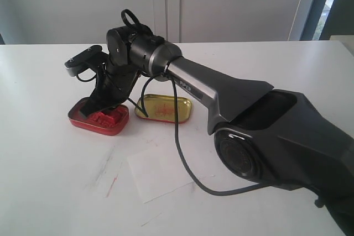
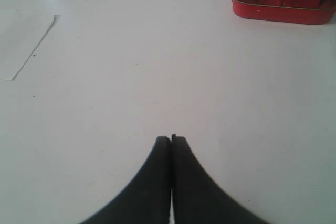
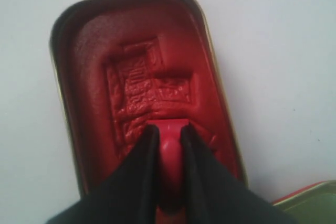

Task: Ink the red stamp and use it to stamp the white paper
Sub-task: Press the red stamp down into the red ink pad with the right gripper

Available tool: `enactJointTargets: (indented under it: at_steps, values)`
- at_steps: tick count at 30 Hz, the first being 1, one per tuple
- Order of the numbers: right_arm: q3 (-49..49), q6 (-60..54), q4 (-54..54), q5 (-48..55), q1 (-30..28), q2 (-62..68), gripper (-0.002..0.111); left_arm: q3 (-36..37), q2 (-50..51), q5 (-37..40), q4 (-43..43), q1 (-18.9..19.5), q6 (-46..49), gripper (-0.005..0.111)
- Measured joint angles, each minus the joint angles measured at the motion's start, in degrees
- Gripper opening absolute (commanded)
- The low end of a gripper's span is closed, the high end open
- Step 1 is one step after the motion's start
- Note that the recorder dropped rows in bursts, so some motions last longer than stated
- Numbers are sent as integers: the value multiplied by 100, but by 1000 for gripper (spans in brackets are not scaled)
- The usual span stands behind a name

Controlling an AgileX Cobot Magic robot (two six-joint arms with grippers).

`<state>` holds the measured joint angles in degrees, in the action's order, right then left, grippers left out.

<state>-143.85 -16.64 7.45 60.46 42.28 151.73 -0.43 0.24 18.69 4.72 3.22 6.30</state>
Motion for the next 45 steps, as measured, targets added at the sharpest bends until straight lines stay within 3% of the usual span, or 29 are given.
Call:
enactJointTargets:
  at_steps: [45]
  values:
    - [0,11,-187,15,0,-58,0,0,0,0,0,0,0,0]
